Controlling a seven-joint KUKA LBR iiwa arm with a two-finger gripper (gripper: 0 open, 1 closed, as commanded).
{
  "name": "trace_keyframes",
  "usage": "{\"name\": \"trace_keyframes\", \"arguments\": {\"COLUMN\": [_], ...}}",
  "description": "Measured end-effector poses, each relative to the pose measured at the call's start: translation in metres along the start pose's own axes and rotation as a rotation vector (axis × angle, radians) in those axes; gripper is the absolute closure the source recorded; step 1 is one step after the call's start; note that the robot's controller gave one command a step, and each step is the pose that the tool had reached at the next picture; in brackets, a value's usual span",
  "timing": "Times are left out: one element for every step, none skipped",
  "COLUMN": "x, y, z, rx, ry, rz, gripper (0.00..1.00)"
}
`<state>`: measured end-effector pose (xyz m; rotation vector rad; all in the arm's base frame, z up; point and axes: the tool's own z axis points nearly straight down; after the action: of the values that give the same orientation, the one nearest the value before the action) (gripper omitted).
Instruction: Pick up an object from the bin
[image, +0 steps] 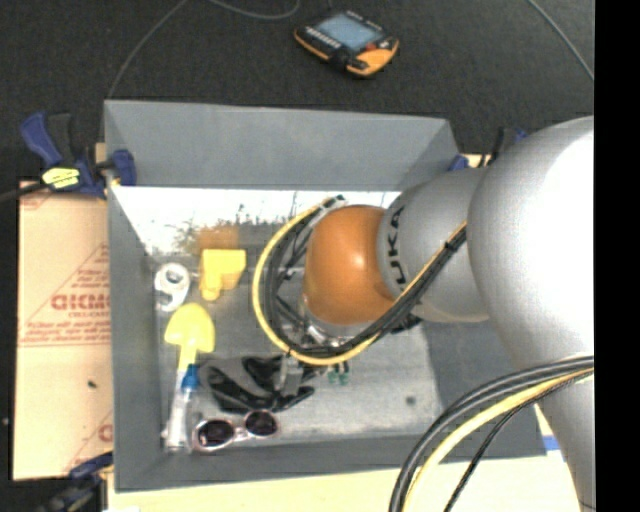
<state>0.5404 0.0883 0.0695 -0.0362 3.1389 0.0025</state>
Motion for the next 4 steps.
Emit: {"name": "trace_keyframes", "arguments": {"x": [0.0,0.0,0.001,0.002], "y": [0.0,0.0,0.0,0.0], "z": [0.0,-0.002,-0.011,-0.028], "rx": [0.0,0.0,0.0,0.001], "ry": [0.0,-0.001,0.003,0.008], "rz": [0.0,0.001,0.002,0.002], "gripper": [1.0,1.0,1.0,1.0]}}
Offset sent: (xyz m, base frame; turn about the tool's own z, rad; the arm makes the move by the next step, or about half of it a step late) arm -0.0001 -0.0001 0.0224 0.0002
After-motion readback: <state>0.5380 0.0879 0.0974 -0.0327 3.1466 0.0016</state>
